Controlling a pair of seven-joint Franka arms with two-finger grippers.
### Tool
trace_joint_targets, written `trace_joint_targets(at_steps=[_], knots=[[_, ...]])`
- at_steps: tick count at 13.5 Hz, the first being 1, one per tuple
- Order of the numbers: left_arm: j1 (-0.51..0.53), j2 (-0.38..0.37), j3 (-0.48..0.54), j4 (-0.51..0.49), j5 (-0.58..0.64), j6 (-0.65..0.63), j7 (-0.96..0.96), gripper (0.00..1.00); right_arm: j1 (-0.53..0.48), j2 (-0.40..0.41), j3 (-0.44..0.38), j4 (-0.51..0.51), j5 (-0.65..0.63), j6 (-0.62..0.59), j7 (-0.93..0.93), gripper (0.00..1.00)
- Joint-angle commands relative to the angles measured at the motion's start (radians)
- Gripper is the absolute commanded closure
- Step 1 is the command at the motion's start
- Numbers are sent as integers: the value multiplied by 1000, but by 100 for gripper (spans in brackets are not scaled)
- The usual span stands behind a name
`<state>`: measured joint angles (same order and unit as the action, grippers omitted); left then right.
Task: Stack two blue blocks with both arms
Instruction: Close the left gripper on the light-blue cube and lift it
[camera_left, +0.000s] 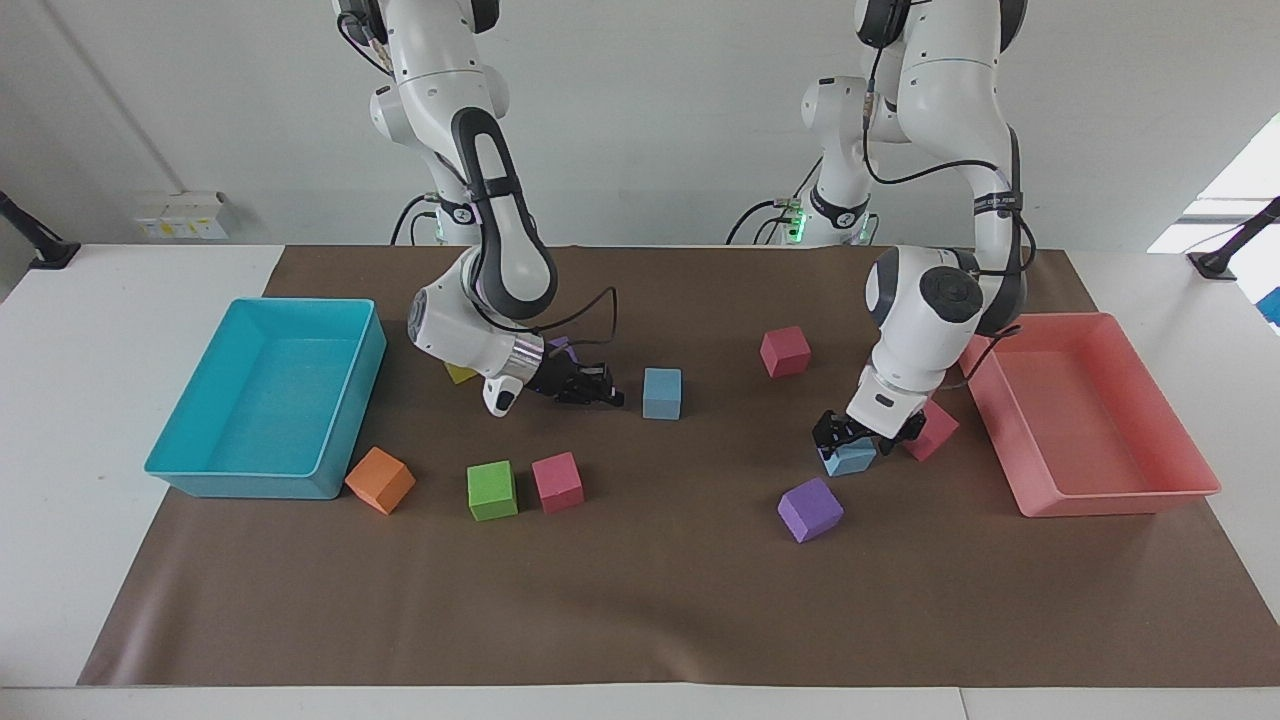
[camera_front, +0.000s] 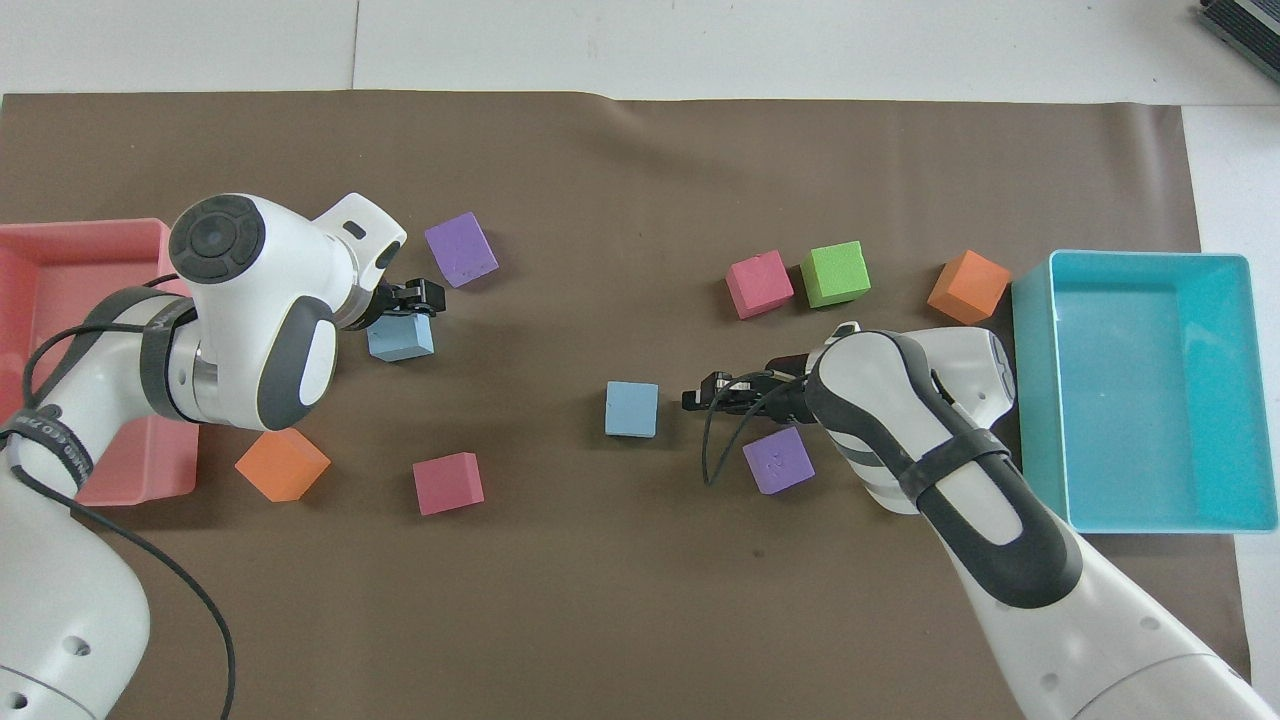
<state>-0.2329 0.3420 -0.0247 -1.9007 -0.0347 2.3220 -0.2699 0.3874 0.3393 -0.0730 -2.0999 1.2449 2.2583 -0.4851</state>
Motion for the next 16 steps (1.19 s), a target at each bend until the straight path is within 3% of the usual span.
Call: trace_joint_targets(at_steps=[1, 2, 3, 4, 6, 7, 10, 13, 16], knots=[[-14, -41, 14, -58, 19, 22, -17, 0, -2, 7, 4, 12, 36, -3, -33, 100], [-16, -43, 14, -58, 19, 13, -15, 3, -2, 7, 4, 12, 36, -2, -33, 100], [-14, -46, 14, -60, 18, 5, -15, 30, -2, 7, 4, 12, 36, 0, -33, 100], [-11, -47, 14, -61, 19, -1, -15, 50, -2, 7, 4, 11, 37, 0, -33, 100], [-14, -47, 19, -60, 19, -1, -15, 88, -1, 7, 4, 11, 37, 3, -33, 100], [-14, -47, 19, -58, 39, -1, -17, 100, -1, 7, 4, 9, 37, 6, -33, 100], [-14, -89, 19, -49, 98, -32, -12, 100, -1, 6, 4, 8, 37, 9, -32, 100], [-31, -156, 16, -9, 102, -166, -17, 100, 1, 6, 4, 8, 37, 10, -30, 100], [-54, -144, 11, 150, 96, -329, -15, 100, 1, 6, 5, 8, 37, 10, -30, 100]])
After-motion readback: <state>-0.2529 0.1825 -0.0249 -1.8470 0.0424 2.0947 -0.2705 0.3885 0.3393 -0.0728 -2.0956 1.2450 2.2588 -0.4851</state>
